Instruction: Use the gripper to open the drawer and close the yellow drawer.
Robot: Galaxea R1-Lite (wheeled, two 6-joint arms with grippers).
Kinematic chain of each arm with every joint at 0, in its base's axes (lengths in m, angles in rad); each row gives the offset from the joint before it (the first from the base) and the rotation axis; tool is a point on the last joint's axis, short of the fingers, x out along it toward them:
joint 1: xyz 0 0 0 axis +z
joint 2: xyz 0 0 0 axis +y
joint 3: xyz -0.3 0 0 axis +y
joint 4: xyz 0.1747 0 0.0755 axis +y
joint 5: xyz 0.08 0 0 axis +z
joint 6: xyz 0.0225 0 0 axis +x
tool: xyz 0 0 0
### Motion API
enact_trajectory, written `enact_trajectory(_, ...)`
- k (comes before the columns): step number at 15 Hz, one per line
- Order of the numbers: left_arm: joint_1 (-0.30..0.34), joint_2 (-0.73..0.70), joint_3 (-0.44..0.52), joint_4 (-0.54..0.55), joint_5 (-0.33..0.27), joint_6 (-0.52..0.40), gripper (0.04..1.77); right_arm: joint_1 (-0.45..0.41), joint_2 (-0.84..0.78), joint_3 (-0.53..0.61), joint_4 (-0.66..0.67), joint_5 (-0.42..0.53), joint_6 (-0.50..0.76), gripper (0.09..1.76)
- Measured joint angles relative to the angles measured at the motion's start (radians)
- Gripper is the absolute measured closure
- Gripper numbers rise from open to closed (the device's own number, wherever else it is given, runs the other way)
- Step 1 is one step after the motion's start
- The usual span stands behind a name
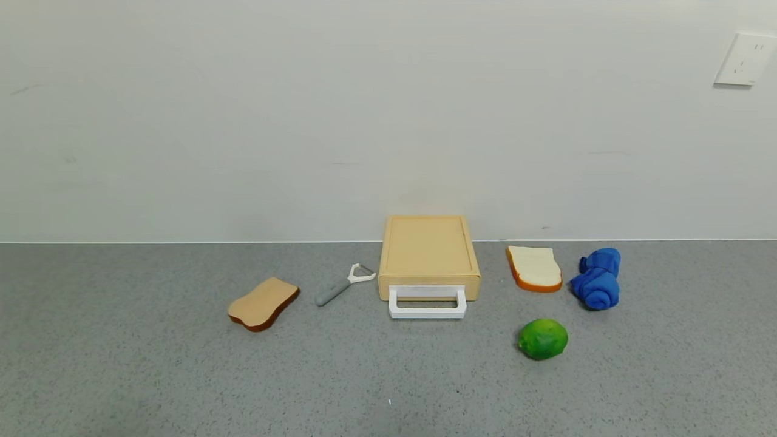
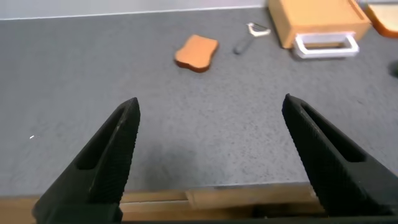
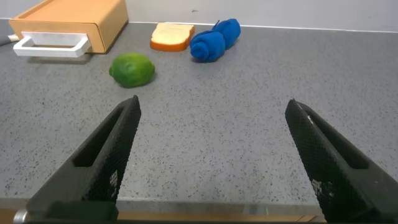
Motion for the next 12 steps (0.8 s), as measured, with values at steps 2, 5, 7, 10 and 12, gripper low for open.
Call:
enact_trajectory(2,0.067,-0.071,0.000,0.027,0.021,0.001,0.14,0.000,0.000,0.000,0.000,0.000,0.000,0.14)
enact_trajectory(5,0.139,-0.162,0.012,0.037,0.031,0.003,0.13,0.000,0.000,0.000,0.000,0.000,0.000,0.14)
enact_trajectory(7,0.154,-0.223,0.033,0.039,0.032,0.003,0.12,0.000,0.000,0.000,0.000,0.000,0.000,0.14)
enact_trajectory(10,0.150,-0.318,0.100,0.008,0.016,0.010,0.11,0.000,0.000,0.000,0.000,0.000,0.000,0.14)
enact_trajectory(12,0.143,-0.368,0.175,-0.066,0.004,0.021,0.11,0.000,0.000,0.000,0.000,0.000,0.000,0.14)
